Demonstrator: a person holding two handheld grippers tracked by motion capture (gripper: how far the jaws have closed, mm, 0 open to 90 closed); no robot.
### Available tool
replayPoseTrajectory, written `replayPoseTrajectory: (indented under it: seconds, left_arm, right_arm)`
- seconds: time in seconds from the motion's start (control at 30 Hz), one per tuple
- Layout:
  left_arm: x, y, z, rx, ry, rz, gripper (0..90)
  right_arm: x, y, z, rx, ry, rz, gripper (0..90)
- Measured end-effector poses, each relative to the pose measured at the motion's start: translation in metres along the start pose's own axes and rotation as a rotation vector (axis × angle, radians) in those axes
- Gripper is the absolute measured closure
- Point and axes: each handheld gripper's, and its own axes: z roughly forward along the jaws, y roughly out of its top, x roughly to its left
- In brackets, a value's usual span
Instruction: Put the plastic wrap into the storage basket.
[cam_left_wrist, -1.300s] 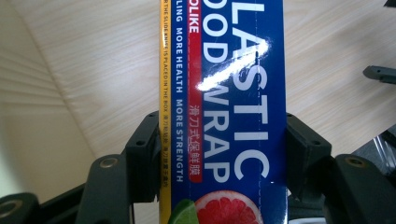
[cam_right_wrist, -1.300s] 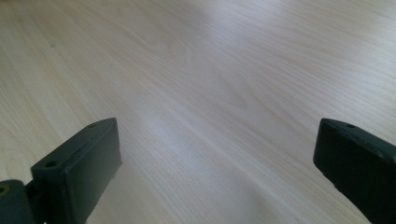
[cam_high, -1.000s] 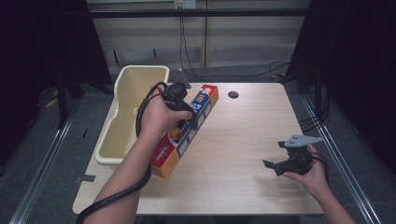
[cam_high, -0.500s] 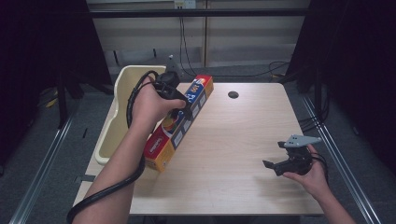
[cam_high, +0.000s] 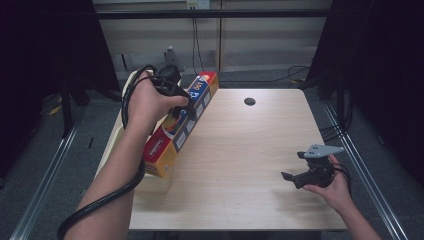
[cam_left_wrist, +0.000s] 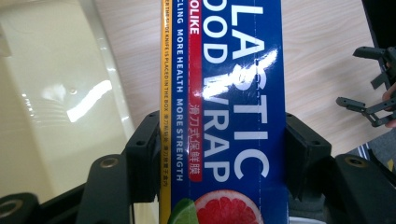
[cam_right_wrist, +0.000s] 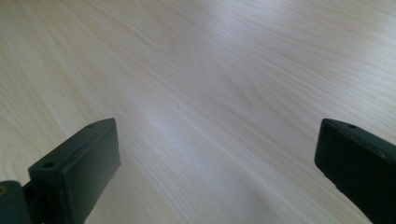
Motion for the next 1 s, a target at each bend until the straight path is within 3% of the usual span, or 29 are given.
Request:
replayPoseTrajectory:
  seconds: [0.47, 1.0]
  left_arm:
    - [0.014, -0.005, -0.019, -0.022, 0.012, -0.027, 40.5]
    - [0.03, -0.009, -0.034, -0.035, 0.034, -0.079, 40.6]
  right_arm:
    - [0.002, 0.0, 0.001, 0.007, 0.044, 0.002, 0.0]
    - [0.002, 0.0, 0.0, 0.01, 0.045, 0.002, 0.0]
